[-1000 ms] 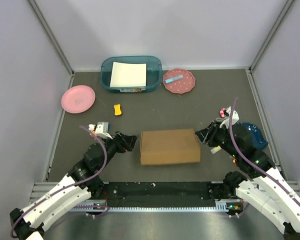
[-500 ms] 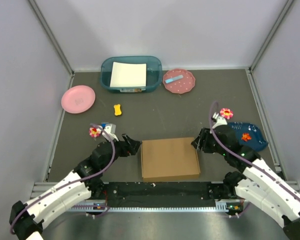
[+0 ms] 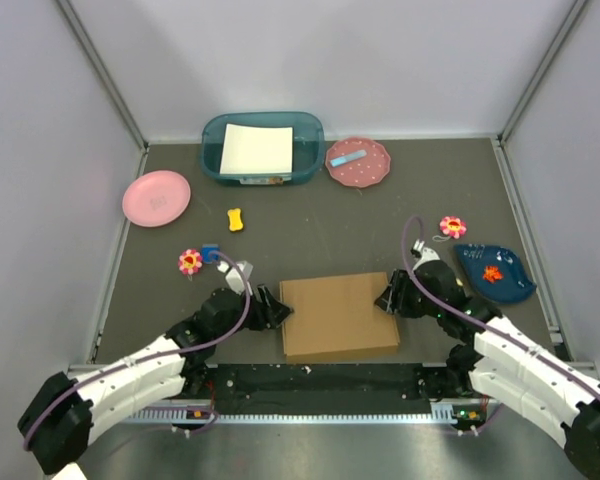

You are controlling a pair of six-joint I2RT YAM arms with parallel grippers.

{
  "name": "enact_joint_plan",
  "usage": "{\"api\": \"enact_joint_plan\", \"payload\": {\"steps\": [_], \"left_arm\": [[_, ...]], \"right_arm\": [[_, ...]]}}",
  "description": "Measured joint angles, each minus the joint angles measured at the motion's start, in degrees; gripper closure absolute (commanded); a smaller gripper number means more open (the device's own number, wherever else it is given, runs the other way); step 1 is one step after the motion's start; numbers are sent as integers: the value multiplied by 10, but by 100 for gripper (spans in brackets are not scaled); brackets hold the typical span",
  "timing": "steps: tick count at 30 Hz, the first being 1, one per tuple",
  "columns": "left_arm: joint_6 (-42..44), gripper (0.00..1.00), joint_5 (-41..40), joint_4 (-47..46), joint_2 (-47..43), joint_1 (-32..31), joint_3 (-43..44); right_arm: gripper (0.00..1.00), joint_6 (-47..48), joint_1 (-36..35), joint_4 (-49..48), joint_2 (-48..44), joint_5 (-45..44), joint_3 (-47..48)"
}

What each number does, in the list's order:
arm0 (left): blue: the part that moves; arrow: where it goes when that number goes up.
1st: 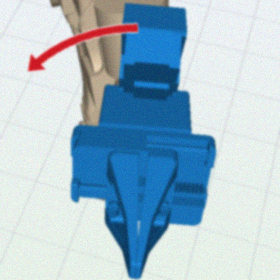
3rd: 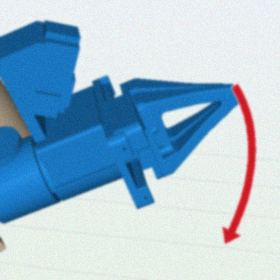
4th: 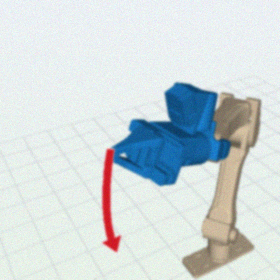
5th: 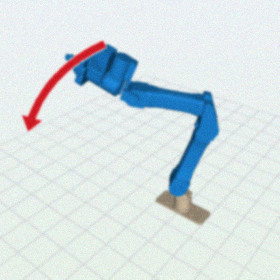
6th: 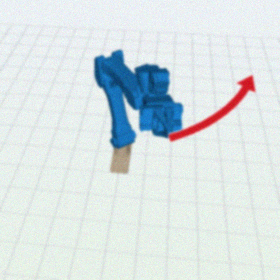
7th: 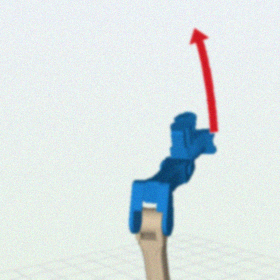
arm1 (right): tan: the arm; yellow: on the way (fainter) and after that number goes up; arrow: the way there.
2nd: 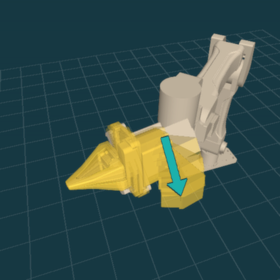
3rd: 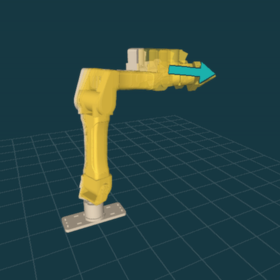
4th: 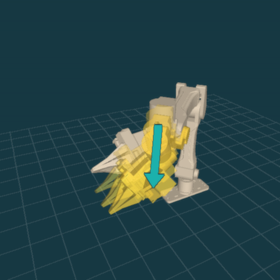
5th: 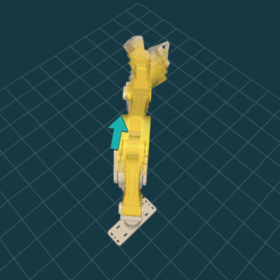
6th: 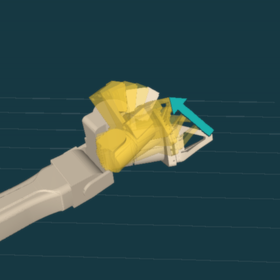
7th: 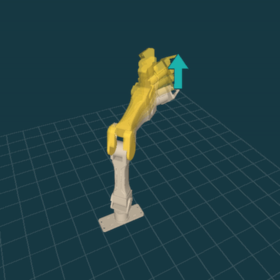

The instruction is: Fold the paper box

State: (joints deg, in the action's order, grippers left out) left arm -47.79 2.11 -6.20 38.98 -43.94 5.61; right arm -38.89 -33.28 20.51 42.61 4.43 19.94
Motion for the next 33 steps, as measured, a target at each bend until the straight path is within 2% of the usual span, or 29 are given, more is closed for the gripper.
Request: {"api": "enact_joint_plan", "payload": {"steps": [6, 15, 16, 20, 22, 23, 28, 31, 33], "left_arm": [[5, 43, -15, -101, 103, 2, 15], [45, 42, -18, -151, 287, 102, 129], [49, 40, -15, -151, 299, 112, 139], [69, 16, -3, -131, 326, 143, 182], [78, 12, -7, -97, 313, 150, 202], [82, 11, -15, -76, 298, 152, 212], [98, 11, -76, 38, 201, 156, 276], [95, 14, -95, 87, 179, 157, 308], [93, 14, -96, 115, 170, 158, 311]], "right_arm": [[52, -2, 3, -76, 59, -17, 0], [53, 6, 61, -225, 247, -12, 69], [53, 8, 65, -234, 264, -10, 78], [45, 14, 82, -245, 314, 4, 117], [40, 17, 87, -223, 304, -2, 125], [34, 20, 89, -202, 289, -13, 127], [32, 36, 92, -72, 195, -75, 186], [31, 43, 92, -46, 137, -89, 211], [25, 44, 92, -31, 93, -90, 209]]}}
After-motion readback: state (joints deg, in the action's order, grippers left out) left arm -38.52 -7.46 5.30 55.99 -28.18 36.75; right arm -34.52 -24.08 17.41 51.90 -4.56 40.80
